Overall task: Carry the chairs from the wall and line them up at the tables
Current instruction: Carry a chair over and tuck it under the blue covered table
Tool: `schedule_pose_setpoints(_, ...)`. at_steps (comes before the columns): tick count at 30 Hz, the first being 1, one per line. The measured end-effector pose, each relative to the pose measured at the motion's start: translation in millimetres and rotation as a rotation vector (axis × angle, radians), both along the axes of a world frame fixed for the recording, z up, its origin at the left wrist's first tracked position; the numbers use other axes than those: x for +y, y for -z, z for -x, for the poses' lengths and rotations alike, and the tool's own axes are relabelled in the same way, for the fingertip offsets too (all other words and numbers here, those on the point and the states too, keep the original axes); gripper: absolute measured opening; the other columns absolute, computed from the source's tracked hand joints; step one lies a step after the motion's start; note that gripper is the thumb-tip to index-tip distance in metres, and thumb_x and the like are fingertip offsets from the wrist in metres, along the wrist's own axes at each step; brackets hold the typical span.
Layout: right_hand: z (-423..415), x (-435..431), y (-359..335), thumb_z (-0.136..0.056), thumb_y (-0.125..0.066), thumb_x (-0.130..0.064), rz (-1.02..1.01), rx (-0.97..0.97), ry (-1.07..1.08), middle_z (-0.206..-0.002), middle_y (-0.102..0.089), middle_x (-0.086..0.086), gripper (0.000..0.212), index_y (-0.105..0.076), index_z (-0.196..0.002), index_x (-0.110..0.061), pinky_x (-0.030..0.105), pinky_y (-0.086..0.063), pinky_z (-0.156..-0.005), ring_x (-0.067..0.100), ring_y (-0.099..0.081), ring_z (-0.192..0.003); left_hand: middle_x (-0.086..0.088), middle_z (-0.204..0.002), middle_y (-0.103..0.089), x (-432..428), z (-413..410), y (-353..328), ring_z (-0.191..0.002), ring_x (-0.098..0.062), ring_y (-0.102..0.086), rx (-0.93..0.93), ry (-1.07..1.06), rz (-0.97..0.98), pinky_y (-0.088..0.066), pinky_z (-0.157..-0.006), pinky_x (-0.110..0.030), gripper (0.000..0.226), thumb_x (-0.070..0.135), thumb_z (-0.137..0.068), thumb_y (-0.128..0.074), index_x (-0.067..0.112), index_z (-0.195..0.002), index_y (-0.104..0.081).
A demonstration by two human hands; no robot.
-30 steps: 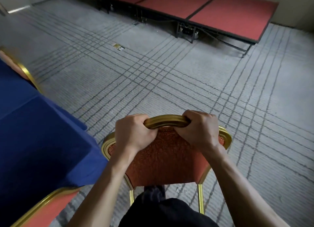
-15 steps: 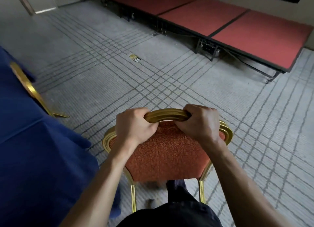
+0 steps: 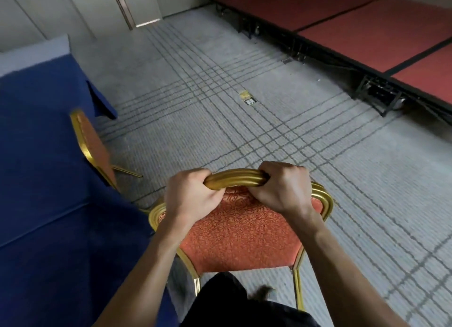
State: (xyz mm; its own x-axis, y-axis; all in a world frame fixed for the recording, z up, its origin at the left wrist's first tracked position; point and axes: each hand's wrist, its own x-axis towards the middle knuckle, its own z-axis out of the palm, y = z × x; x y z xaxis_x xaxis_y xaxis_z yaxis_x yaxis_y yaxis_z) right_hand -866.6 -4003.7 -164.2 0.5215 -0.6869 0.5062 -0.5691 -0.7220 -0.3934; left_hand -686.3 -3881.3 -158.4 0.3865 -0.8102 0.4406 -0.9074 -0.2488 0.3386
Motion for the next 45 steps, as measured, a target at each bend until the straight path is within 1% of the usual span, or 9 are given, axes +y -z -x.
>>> schedule_pose_setpoints(8, -123, -128, 8, -0.068, -0.068, -0.050, 0.030, 0.086, -0.109, -0.054, -0.060, -0.004, 0.033, -0.057, -0.060, -0.020, 0.025, -0.037, -0.050, 0.023, -0.058, -0.049, 0.007, -0.047, -0.050, -101, -104, 12, -0.041, -0.013, -0.047, 0.033, -0.151, 0.002, -0.037, -0.043, -0.026, 0.043, 0.040, -0.072, -0.077, 0.015, -0.052, -0.046)
schedule_pose_setpoints(16, -264, -225, -3, -0.067, -0.057, -0.054, 0.050, 0.118, -0.166, -0.053, -0.061, -0.005, 0.034, -0.060, -0.060, -0.021, 0.021, -0.032, -0.053, 0.022, -0.059, -0.049, 0.012, -0.046, -0.043, -191, -233, 6, -0.044, -0.012, -0.042, 0.095, -0.251, -0.024, -0.030, -0.052, -0.023, 0.046, 0.042, -0.069, -0.077, 0.022, -0.051, -0.040)
schedule_pose_setpoints(22, -361, -291, -11, -0.069, -0.053, -0.056, 0.024, 0.107, -0.238, -0.053, -0.059, -0.007, 0.035, -0.057, -0.060, -0.022, 0.024, -0.038, -0.053, 0.020, -0.057, -0.048, 0.008, -0.047, -0.045, -248, -322, 2, -0.043, -0.009, -0.045, 0.126, -0.284, -0.012, -0.035, -0.048, -0.024, 0.039, 0.043, -0.072, -0.070, 0.019, -0.053, -0.046)
schedule_pose_setpoints(27, -454, -358, 6, -0.071, -0.056, -0.052, 0.022, 0.076, -0.316, -0.054, -0.058, -0.008, 0.032, -0.062, -0.061, -0.022, 0.025, -0.043, -0.052, 0.018, -0.056, -0.047, 0.008, -0.046, -0.043, -302, -401, 12, -0.042, -0.009, -0.044, 0.125, -0.373, -0.006, -0.034, -0.047, -0.023, 0.046, 0.041, -0.076, -0.074, 0.021, -0.052, -0.040)
schedule_pose_setpoints(31, -539, -419, 24, -0.071, -0.067, -0.048, -0.006, 0.075, -0.407, -0.055, -0.060, -0.008, 0.028, -0.063, -0.063, -0.021, 0.028, -0.048, -0.053, 0.018, -0.059, -0.050, 0.011, -0.047, -0.040, -353, -469, 20, -0.045, -0.013, -0.044, 0.113, -0.492, -0.060, -0.034, -0.051, -0.026, 0.040, 0.041, -0.076, -0.072, 0.022, -0.053, -0.045)
schedule_pose_setpoints(34, -599, -455, 27, -0.072, -0.080, -0.044, -0.008, 0.055, -0.471, -0.051, -0.055, -0.010, 0.033, -0.060, -0.059, -0.021, 0.024, -0.042, -0.052, 0.015, -0.053, -0.045, 0.011, -0.051, -0.046, -382, -514, 17, -0.047, -0.010, -0.046, 0.114, -0.557, -0.082, -0.037, -0.051, -0.026, 0.034, 0.040, -0.076, -0.072, 0.022, -0.056, -0.051)
schedule_pose_setpoints(38, -677, -494, 21, -0.073, -0.073, -0.054, 0.003, 0.044, -0.558, -0.049, -0.048, -0.009, 0.043, -0.055, -0.057, -0.019, 0.023, -0.036, -0.051, 0.013, -0.047, -0.044, 0.012, -0.055, -0.055, -412, -571, 9, -0.050, -0.011, -0.052, 0.130, -0.650, -0.086, -0.046, -0.053, -0.028, 0.027, 0.043, -0.076, -0.065, 0.022, -0.061, -0.060)
schedule_pose_setpoints(41, -732, -517, 15, -0.072, -0.078, -0.051, -0.021, 0.065, -0.621, -0.049, -0.045, -0.010, 0.043, -0.053, -0.058, -0.019, 0.018, -0.025, -0.050, 0.010, -0.046, -0.045, 0.012, -0.054, -0.053, -430, -617, 3, -0.049, -0.011, -0.051, 0.117, -0.692, -0.089, -0.048, -0.053, -0.029, 0.030, 0.047, -0.077, -0.058, 0.023, -0.060, -0.057)
schedule_pose_setpoints(45, -809, -542, 16, -0.069, -0.083, -0.047, 0.014, 0.072, -0.680, -0.049, -0.046, -0.008, 0.045, -0.051, -0.057, -0.017, 0.021, -0.025, -0.050, 0.011, -0.047, -0.045, 0.015, -0.051, -0.043, -451, -681, 5, -0.046, -0.009, -0.045, 0.117, -0.738, -0.044, -0.042, -0.050, -0.027, 0.029, 0.042, -0.074, -0.062, 0.030, -0.055, -0.044)
